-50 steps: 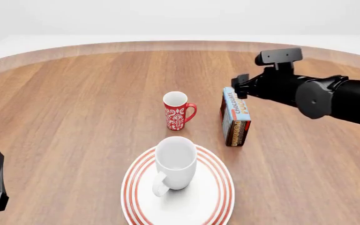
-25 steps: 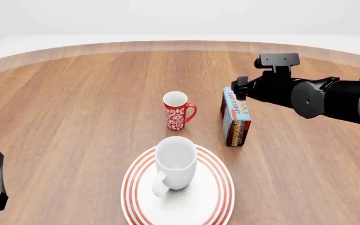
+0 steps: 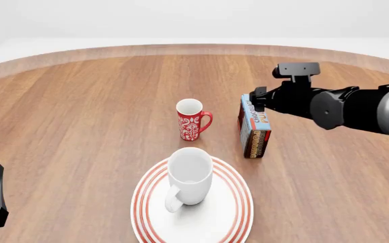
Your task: Pick up the white mug and put it on the plate, and put the chocolate pudding to the right of the plate.
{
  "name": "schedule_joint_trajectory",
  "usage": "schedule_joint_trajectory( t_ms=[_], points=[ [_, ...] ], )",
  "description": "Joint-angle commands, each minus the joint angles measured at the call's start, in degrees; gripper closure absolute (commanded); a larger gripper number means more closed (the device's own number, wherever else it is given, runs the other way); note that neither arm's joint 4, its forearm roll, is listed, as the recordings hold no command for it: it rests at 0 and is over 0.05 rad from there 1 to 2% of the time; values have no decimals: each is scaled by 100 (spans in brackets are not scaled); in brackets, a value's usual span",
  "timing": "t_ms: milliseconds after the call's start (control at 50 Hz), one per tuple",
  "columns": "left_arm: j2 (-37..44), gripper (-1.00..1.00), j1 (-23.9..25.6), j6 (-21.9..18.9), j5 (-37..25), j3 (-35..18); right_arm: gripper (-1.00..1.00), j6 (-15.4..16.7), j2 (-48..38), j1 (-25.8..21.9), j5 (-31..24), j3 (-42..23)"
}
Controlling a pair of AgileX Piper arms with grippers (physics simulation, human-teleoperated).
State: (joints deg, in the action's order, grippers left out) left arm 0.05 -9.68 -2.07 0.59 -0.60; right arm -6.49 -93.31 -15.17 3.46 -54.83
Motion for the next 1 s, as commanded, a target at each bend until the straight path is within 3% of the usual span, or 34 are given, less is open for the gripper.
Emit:
schedule_joint_trajectory(
  t_ms=[20, 1000],
  points=[
    [0, -100, -3, 6, 1, 1, -100, 29, -101, -12, 48, -10],
    [2, -100, 22, -19, -1, 10, -100, 279, -448, -68, 291, 41]
  ],
)
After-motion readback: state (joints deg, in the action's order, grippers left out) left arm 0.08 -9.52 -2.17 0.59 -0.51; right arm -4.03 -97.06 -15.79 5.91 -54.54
